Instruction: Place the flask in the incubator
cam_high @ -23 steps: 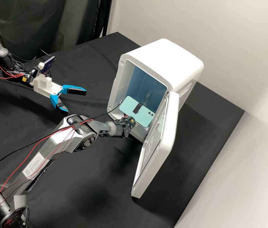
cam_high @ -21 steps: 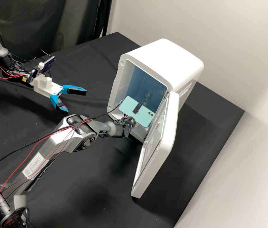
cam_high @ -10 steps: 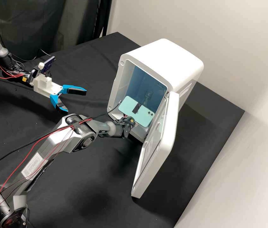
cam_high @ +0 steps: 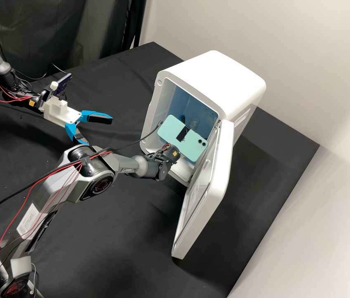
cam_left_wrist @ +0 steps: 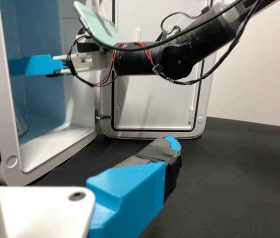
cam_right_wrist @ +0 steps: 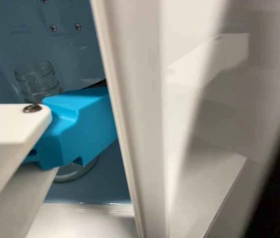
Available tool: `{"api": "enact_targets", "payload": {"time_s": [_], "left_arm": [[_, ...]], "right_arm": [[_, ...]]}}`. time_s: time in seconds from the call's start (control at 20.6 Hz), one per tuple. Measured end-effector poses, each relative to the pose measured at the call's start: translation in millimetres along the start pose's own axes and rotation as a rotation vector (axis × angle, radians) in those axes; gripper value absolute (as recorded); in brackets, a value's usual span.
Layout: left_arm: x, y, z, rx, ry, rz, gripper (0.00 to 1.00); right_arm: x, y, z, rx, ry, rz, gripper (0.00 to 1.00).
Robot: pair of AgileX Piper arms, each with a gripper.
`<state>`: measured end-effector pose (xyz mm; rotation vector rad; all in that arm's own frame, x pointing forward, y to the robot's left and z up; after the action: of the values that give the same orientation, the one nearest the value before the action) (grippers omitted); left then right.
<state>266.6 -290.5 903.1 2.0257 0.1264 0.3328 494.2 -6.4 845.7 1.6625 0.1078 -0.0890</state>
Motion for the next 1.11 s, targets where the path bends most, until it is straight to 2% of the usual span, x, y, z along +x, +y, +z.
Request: {"api": "enact_targets", "payload": {"time_s": [0.19, 0.63, 0.82, 0.97, 1.07, 1.11], "left_arm": [[-0.4, 0.4, -1.5, 0.000, 0.005, 0.002, 1.00], [-1.1, 1.0, -3.4, 0.000, 0.011, 0.003, 1.00], [-1.1, 1.0, -3.4, 0.000, 0.011, 0.003, 1.00], [-1.1, 1.0, -3.4, 0.000, 0.011, 0.003, 1.00], [-1.1, 1.0, -3.4, 0.000, 0.011, 0.003, 1.00], [-1.1, 1.0, -3.4, 0.000, 0.011, 0.003, 1.00]], "right_arm": [[-1.4, 0.1, -0.3, -0.023, 0.001, 0.003, 1.00], [-2.8, -0.8, 0.5, -0.020, 0.002, 0.007, 1.00], [-17.3, -6.4, 2.6, -0.027, -0.005, 0.009, 1.00], [-33.8, -6.1, -3.5, -0.023, -0.003, 0.025, 1.00], [-42.8, -9.2, -7.1, -0.019, -0.014, 0.025, 1.00], [-45.6, -11.1, -8.9, -0.023, -0.008, 0.022, 1.00]]}}
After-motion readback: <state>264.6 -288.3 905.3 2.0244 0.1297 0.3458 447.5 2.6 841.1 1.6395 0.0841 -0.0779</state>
